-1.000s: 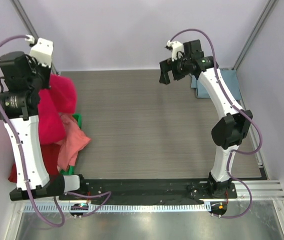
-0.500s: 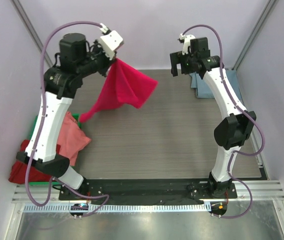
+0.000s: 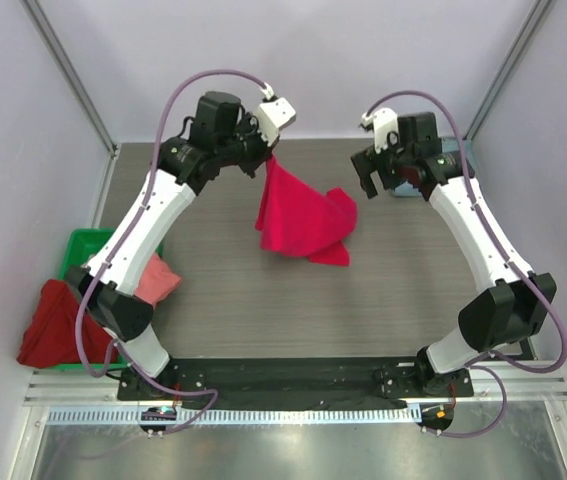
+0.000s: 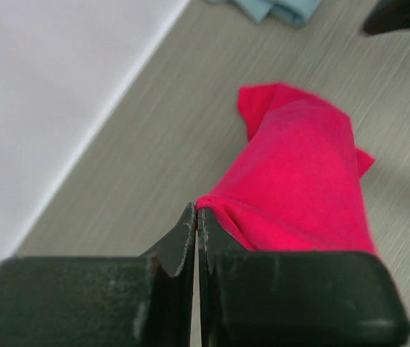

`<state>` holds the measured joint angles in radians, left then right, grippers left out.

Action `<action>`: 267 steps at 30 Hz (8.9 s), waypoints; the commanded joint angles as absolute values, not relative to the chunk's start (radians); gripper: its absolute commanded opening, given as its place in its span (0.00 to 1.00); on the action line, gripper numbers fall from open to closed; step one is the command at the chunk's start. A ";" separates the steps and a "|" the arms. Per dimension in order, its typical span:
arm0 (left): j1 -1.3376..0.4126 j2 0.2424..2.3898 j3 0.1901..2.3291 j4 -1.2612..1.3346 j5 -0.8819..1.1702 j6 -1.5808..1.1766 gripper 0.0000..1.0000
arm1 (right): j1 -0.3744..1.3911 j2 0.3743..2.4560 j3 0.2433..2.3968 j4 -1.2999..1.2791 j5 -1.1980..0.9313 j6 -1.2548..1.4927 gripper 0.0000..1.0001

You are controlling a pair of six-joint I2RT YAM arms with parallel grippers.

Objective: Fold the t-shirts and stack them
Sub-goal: Move the tshirt to the center of the board, then flatten the tshirt out

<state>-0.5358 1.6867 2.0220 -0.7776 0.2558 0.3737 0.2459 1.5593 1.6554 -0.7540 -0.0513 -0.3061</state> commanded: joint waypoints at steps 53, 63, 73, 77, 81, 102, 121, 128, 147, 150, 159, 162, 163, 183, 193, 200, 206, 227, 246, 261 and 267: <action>-0.348 1.398 1.327 -0.716 0.133 0.287 0.59 | 0.391 1.487 1.475 -0.557 -0.408 -0.836 0.02; -0.531 1.453 1.210 -0.689 0.288 0.278 0.62 | 0.454 1.611 1.882 -0.554 -0.371 -0.752 0.02; -0.581 1.523 1.267 -0.626 0.197 0.212 0.65 | 0.479 1.677 2.112 -0.486 -0.353 -0.569 0.01; -0.558 1.393 1.195 -0.595 0.077 0.199 0.65 | 0.505 1.773 2.445 -0.473 -0.344 -0.557 0.01; -0.482 1.319 1.124 -0.505 -0.118 0.233 0.68 | 0.549 1.819 2.563 -0.309 -0.307 -0.664 0.01; -0.437 1.342 1.209 -0.497 0.308 0.167 0.60 | 0.592 1.880 2.055 -0.370 0.304 -1.143 0.01; -0.650 1.879 1.414 -0.446 0.198 0.156 0.67 | 0.459 1.980 2.094 -0.399 0.365 -1.042 0.01; -0.650 2.014 1.535 -0.451 0.166 0.149 0.62 | 0.436 1.962 2.051 -0.402 0.360 -0.994 0.01; -0.650 2.074 1.540 -0.474 0.140 0.206 0.44 | 0.428 1.974 2.037 -0.419 0.374 -0.954 0.01; -0.649 2.100 1.557 -0.489 0.130 0.210 0.40 | 0.428 1.974 2.034 -0.419 0.374 -0.954 0.01; -0.634 2.087 1.605 -0.532 0.137 0.236 0.00 | 0.428 1.954 2.031 -0.425 0.383 -0.950 0.01; -0.603 1.996 1.588 -0.554 0.132 0.242 0.00 | 0.426 1.927 2.017 -0.423 0.391 -0.948 0.01; -0.592 1.914 1.585 -0.563 0.127 0.248 0.00 | 0.425 1.911 2.008 -0.426 0.390 -0.948 0.01; -0.408 1.059 1.359 -0.741 0.215 0.354 0.00 | 0.414 1.082 1.490 -0.574 -0.023 -0.617 0.01; -0.397 1.369 1.193 -0.439 0.088 0.423 0.17 | 0.393 1.357 1.417 -0.451 0.080 -0.664 0.01; -0.376 1.597 1.493 -0.514 -0.057 0.262 0.45 | 0.241 1.768 1.597 -0.400 0.080 -0.536 0.01; -0.475 1.588 1.447 -0.718 0.264 0.322 0.47 | 0.199 1.827 1.617 -0.408 0.012 -0.512 0.01; -0.770 1.858 1.394 -0.914 0.325 0.482 0.51 | 0.189 1.896 1.539 -0.417 -0.153 -0.485 0.01; -0.795 2.052 1.431 -0.833 0.330 0.419 0.48 | 0.170 1.881 1.465 -0.400 -0.175 -0.486 0.01; -0.796 2.042 1.390 -0.762 0.291 0.384 0.12 | 0.172 1.842 1.450 -0.390 -0.146 -0.476 0.01; -0.802 2.054 1.376 -0.724 0.270 0.348 0.37 | 0.172 1.804 1.416 -0.385 -0.118 -0.491 0.01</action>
<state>-0.7963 2.0045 1.4204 -0.8352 0.3138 0.3538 0.1745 1.8835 1.4239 -0.4187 -0.1368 -0.4904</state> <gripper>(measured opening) 0.368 0.022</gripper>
